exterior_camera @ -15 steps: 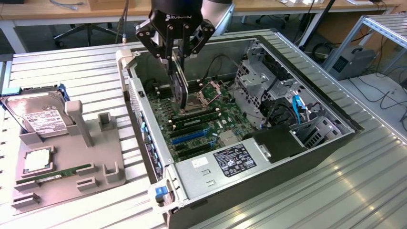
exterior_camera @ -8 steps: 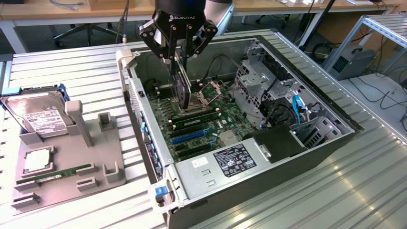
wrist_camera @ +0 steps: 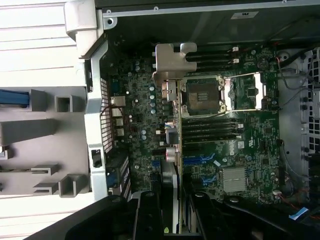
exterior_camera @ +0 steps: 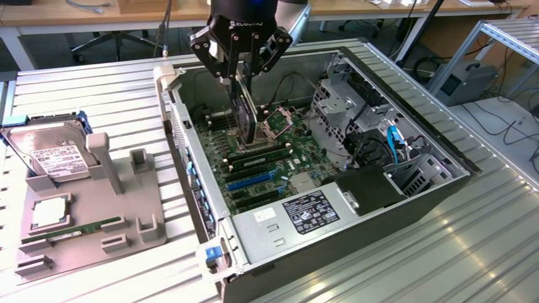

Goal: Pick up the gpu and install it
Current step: 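Pick up the gpu and move the gpu toward the slot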

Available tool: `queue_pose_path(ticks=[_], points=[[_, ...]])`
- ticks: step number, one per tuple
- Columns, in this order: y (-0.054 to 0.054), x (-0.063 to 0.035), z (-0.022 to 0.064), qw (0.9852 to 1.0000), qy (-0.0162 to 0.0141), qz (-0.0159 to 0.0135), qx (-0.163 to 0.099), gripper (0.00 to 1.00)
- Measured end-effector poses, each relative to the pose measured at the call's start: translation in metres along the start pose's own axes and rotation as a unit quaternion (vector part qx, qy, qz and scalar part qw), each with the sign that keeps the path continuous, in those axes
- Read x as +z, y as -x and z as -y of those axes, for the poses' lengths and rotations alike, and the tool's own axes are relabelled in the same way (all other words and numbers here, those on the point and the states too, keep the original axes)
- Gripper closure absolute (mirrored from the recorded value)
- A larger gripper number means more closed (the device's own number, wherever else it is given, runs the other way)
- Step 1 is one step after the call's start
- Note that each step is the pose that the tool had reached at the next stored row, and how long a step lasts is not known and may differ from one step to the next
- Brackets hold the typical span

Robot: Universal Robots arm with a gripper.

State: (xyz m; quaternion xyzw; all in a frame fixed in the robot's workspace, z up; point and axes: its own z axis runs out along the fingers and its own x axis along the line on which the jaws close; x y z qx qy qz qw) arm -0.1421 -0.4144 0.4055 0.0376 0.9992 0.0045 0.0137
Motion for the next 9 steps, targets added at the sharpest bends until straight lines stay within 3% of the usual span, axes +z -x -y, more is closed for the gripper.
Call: queue_pose_path(ticks=[9], points=[[0.0098,0.0015,-0.0007,1.0000,0.0000,0.0000,0.000,0.73]])
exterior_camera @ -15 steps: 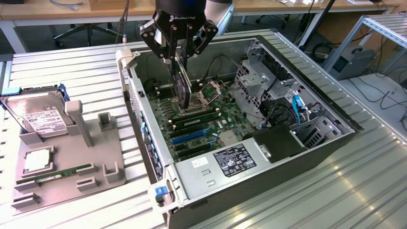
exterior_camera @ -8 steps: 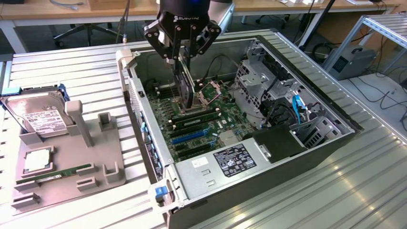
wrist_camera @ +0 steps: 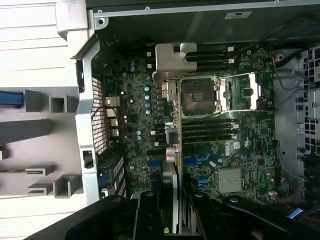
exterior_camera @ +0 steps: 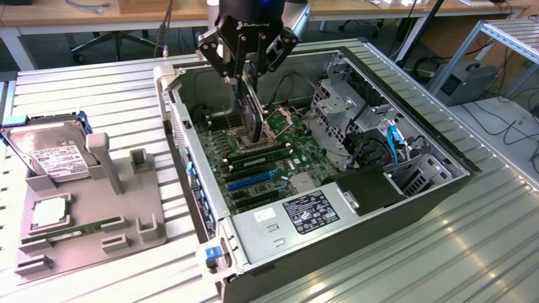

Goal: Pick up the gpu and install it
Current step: 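Pick up the gpu and move the gpu toward the slot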

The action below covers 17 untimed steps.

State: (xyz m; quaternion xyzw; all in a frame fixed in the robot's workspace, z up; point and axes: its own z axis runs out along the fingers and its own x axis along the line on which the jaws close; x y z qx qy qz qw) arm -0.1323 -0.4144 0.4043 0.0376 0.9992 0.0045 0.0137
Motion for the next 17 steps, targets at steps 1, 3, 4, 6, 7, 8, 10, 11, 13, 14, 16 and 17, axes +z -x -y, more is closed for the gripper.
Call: queue_pose_path(ticks=[1,3,4,6,7,8,10,11,13,14,16,17], points=[[0.001,0.0002,-0.0001,1.0000,0.0000,0.0000,0.000,0.73],[0.003,0.0004,-0.0002,1.0000,0.0000,0.0000,0.000,0.73],[0.005,0.0006,-0.0003,1.0000,0.0000,0.0000,0.000,0.73],[0.007,0.0011,-0.0005,1.0000,0.0000,0.0000,0.000,0.73],[0.009,0.0012,-0.0006,1.0000,0.0000,0.0000,0.000,0.73],[0.010,0.0014,-0.0007,1.0000,0.0000,0.0000,0.000,0.73],[0.011,0.0017,-0.0008,1.0000,0.0000,0.0000,0.000,0.73],[0.012,0.0020,-0.0009,1.0000,0.0000,0.0000,0.000,0.73],[0.014,0.0024,-0.0010,1.0000,0.0000,0.0000,0.000,0.73],[0.015,0.0026,-0.0011,1.0000,0.0000,0.0000,0.000,0.73],[0.017,0.0029,-0.0012,1.0000,0.0000,0.0000,0.000,0.73],[0.017,0.0031,-0.0013,1.0000,0.0000,0.0000,0.000,0.73]])
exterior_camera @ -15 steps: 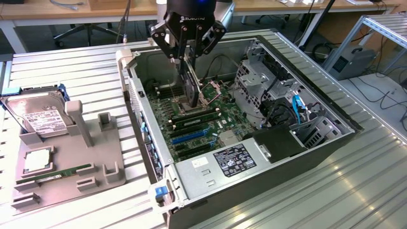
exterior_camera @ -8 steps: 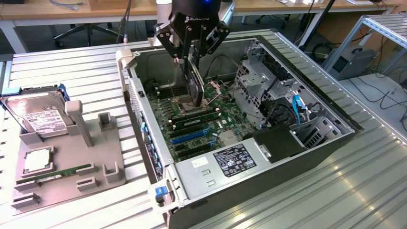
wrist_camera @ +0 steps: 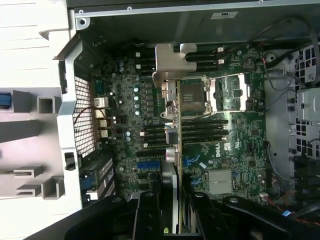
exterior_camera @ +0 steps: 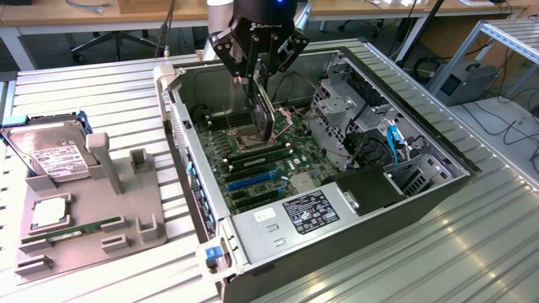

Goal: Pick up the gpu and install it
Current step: 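Pick up the gpu and move the gpu toward the slot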

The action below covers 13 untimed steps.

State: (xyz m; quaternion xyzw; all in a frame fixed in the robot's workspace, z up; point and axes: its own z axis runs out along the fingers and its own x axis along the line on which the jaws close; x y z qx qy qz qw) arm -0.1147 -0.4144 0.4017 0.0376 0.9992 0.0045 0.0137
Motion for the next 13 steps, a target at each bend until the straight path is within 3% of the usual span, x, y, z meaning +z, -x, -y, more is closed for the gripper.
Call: queue_pose_path(ticks=[13], points=[[0.014,0.0029,-0.0010,1.0000,0.0000,0.0000,0.000,0.73]])
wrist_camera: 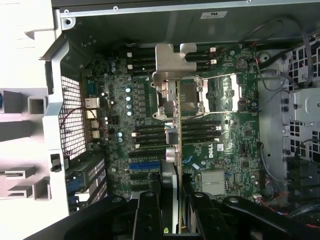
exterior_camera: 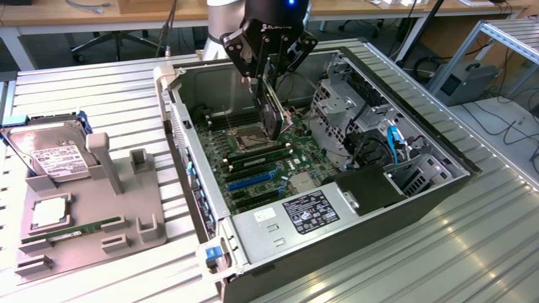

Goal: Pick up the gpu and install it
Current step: 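Pick up the gpu and move the gpu toward the slot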

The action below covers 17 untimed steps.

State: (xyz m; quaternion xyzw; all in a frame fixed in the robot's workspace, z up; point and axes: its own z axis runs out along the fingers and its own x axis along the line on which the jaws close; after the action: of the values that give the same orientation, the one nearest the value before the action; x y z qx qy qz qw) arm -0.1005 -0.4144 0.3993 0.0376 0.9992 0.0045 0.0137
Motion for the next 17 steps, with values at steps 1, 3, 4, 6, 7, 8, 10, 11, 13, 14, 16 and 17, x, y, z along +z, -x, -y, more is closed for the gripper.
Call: queue_pose_path(ticks=[1,3,4,6,7,8,10,11,13,14,16,17], points=[[0.001,0.0003,-0.0001,1.0000,0.0000,0.0000,0.000,0.73],[0.003,0.0006,-0.0002,1.0000,0.0000,0.0000,0.000,0.73],[0.004,0.0006,-0.0002,1.0000,0.0000,0.0000,0.000,0.73],[0.005,0.0009,-0.0004,1.0000,0.0000,0.0000,0.000,0.73],[0.005,0.0010,-0.0004,1.0000,0.0000,0.0000,0.000,0.73],[0.006,0.0011,-0.0004,1.0000,0.0000,0.0000,0.000,0.73],[0.007,0.0013,-0.0006,1.0000,0.0000,0.0000,0.000,0.73],[0.008,0.0015,-0.0006,1.0000,0.0000,0.0000,0.000,0.73],[0.009,0.0018,-0.0007,1.0000,0.0000,0.0000,0.000,0.73],[0.010,0.0020,-0.0008,1.0000,0.0000,0.0000,0.000,0.73],[0.013,0.0024,-0.0009,1.0000,0.0000,0.0000,0.000,0.73],[0.014,0.0025,-0.0010,1.0000,0.0000,0.0000,0.000,0.73]])
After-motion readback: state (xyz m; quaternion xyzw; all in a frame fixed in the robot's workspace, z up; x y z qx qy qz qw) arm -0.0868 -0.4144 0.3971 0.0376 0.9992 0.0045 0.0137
